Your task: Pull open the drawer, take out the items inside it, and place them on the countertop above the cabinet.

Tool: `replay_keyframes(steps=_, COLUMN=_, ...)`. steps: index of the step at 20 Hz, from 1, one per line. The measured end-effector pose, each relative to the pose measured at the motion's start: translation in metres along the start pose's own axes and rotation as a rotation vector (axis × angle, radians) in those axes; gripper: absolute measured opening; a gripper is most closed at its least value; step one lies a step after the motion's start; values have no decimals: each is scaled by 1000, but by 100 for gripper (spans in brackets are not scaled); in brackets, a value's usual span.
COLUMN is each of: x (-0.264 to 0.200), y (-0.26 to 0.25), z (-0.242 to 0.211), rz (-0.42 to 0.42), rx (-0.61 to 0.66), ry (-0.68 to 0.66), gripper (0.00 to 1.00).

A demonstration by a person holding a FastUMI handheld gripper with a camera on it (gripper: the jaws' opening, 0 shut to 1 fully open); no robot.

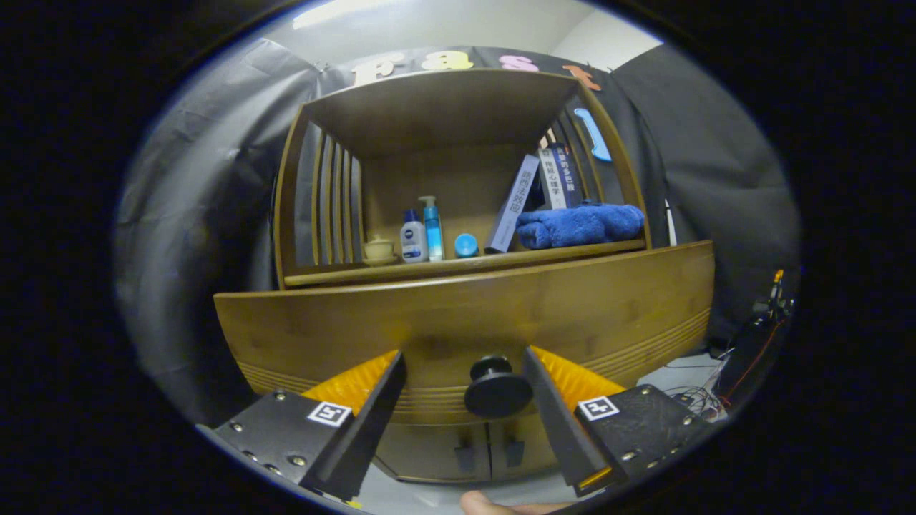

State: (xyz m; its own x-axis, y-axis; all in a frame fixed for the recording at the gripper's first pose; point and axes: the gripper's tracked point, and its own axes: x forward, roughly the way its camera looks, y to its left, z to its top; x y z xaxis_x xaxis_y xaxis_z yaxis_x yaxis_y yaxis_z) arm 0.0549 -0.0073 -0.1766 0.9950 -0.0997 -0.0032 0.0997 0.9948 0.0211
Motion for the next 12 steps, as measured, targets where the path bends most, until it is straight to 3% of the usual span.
replay_keyframes(steps=7, x=30, y=8, z=0, rz=-22, rx=3, ry=-48, gripper=99)
replay_keyframes(steps=12, x=53, y=8, z=-1, rz=-18, rx=6, ry=-3, gripper=99)
